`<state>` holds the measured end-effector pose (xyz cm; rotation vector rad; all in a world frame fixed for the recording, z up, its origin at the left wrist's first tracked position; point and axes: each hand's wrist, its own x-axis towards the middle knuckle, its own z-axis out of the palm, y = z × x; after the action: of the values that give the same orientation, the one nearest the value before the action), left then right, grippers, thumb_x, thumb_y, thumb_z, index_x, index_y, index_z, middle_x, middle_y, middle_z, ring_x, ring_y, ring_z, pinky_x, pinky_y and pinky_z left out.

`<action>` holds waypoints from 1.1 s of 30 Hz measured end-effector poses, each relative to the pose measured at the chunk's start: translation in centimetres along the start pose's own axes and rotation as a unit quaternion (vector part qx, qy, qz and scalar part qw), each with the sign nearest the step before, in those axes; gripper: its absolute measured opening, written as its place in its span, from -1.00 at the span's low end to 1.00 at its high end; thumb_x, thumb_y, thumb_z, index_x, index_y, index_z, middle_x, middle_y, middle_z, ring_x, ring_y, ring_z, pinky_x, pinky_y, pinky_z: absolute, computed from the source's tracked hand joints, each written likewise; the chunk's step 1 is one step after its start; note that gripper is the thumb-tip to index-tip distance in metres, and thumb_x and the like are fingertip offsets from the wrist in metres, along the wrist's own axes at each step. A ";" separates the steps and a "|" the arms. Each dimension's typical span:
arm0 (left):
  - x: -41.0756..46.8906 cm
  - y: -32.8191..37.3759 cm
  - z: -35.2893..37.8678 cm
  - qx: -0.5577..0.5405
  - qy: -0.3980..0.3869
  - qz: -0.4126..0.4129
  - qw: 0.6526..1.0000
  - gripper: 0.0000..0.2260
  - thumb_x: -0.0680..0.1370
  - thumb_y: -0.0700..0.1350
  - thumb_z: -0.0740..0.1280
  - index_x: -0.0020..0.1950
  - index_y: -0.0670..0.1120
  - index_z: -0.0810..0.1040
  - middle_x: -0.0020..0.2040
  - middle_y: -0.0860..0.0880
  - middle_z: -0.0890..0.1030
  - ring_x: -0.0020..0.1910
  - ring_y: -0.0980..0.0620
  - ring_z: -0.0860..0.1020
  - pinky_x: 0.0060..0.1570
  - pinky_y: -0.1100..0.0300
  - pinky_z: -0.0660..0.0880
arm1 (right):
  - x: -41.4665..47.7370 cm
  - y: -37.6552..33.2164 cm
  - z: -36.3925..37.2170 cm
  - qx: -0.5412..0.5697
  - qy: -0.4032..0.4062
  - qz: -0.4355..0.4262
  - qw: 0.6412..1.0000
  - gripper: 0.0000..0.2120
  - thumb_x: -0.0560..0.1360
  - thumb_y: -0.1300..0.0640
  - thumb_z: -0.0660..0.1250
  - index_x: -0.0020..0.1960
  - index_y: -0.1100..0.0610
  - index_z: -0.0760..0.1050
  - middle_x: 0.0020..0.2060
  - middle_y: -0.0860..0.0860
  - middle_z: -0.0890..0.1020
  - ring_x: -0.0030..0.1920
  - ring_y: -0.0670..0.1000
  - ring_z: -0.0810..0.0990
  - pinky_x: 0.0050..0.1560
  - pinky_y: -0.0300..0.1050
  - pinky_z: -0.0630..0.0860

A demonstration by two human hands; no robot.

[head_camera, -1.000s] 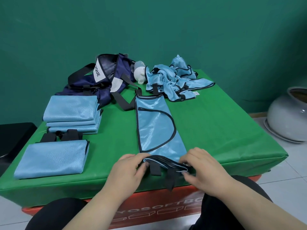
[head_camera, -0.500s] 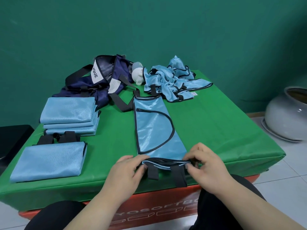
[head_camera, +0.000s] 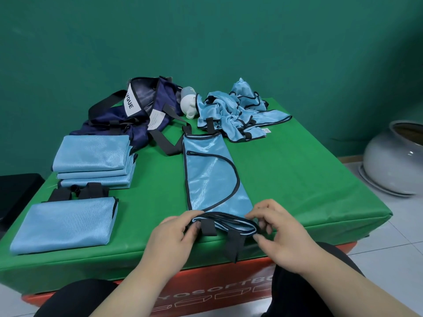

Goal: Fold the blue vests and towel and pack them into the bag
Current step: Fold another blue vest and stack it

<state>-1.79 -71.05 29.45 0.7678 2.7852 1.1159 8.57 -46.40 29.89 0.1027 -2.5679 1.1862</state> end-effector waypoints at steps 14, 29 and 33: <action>0.5 -0.6 0.1 -0.050 -0.002 0.000 0.999 -0.82 0.62 0.15 0.24 0.13 0.46 0.46 -0.12 0.23 0.67 -0.05 0.16 0.59 -0.04 0.03 0.53 | 1.1 0.6 0.5 -0.216 0.040 -0.141 0.965 -0.80 0.47 0.00 0.36 0.10 -0.07 0.53 -0.05 -0.16 0.56 0.00 -0.03 0.52 0.07 -0.14 0.38; -1.3 0.6 -1.6 -0.107 0.016 0.120 0.987 -0.79 0.45 0.08 0.33 0.04 0.26 0.66 0.02 0.25 0.62 0.08 0.19 0.58 0.07 0.42 0.41 | 0.1 -0.8 -1.1 0.025 0.105 0.022 0.994 -0.91 0.29 -0.04 0.37 -0.20 -0.14 0.58 -0.21 -0.15 0.63 -0.13 -0.10 0.60 -0.04 -0.36 0.41; -2.3 1.3 -2.1 -0.111 0.020 0.099 0.989 -0.75 0.43 0.03 0.41 -0.03 0.40 0.61 -0.03 0.30 0.64 0.04 0.25 0.58 0.03 0.49 0.38 | -0.7 -1.5 -1.3 0.068 0.090 0.069 0.991 -0.85 0.23 -0.06 0.36 -0.19 -0.15 0.57 -0.28 -0.17 0.62 -0.20 -0.16 0.55 -0.08 -0.35 0.41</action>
<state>0.31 -72.60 31.53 1.0233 2.5983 1.4573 9.81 -46.42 31.55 -0.1479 -2.3678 1.3546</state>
